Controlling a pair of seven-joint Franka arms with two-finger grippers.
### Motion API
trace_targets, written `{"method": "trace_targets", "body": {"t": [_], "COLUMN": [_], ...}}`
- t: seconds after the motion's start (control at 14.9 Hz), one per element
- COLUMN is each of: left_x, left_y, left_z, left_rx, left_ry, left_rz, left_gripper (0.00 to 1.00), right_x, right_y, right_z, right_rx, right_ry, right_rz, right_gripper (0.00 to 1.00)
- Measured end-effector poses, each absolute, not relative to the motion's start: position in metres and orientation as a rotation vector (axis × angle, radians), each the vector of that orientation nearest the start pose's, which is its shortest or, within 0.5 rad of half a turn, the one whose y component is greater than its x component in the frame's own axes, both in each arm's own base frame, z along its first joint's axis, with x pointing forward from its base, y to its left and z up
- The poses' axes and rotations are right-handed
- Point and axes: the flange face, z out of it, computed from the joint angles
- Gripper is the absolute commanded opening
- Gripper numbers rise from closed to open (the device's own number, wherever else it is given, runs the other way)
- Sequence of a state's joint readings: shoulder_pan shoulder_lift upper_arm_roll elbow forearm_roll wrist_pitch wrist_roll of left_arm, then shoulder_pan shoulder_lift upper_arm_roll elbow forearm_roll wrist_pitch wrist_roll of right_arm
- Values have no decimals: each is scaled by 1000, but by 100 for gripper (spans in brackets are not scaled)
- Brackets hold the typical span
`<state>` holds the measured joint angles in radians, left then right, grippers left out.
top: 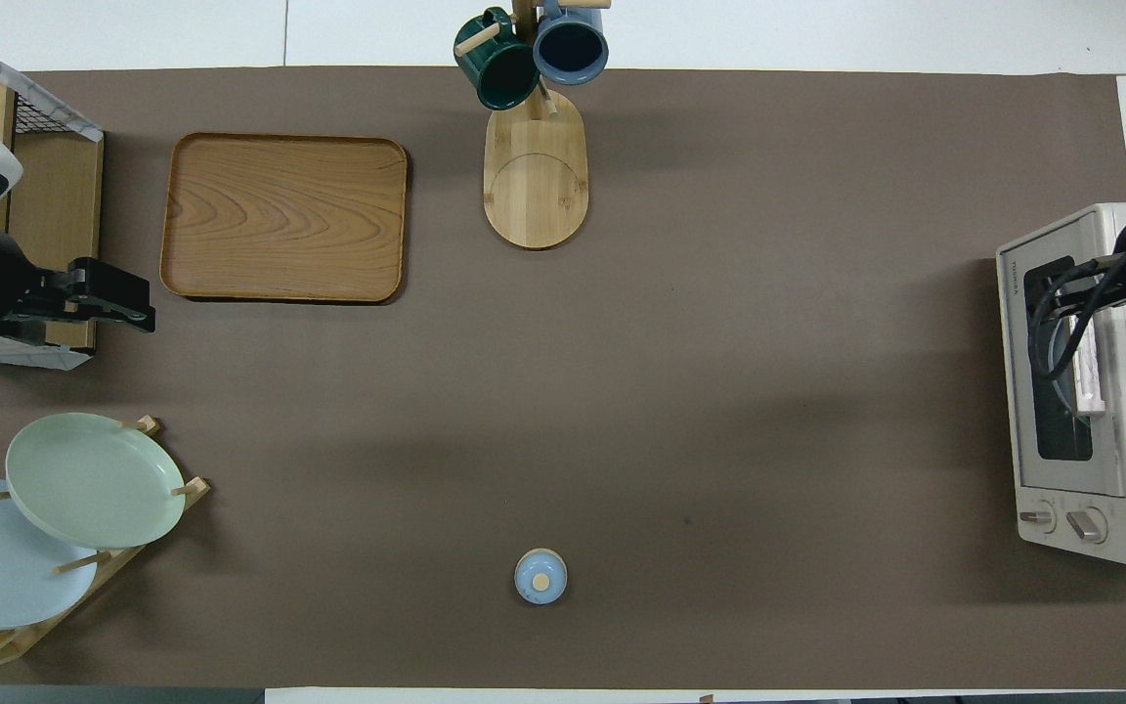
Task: Put eggplant into oven
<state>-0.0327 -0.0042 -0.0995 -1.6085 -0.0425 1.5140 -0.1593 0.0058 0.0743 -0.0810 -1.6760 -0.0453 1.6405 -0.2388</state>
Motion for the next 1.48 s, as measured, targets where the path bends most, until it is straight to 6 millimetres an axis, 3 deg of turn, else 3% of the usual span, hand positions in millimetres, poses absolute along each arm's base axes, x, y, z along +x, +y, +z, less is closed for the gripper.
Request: {"method": "trace_targets", "body": {"t": [0.6,0.94,1.48], "left_x": [540,540,540], "left_y": [-77,-77,-77], "left_z": [605,605,605], "left_rx": [-3166,-3166,-3166], "left_ry": [-42,-42,-42], "left_rz": [151,151,151], "left_gripper": [100,100,100], "right_x": [562,549,548], "right_y": [-36,-32,-33], "right_z": [561,584,583], "right_rx": [-3137,-3137,-3140], "right_ry": [-281,-294,-261], "right_rz": [137,93,99], "right_gripper": [100,100,100]}}
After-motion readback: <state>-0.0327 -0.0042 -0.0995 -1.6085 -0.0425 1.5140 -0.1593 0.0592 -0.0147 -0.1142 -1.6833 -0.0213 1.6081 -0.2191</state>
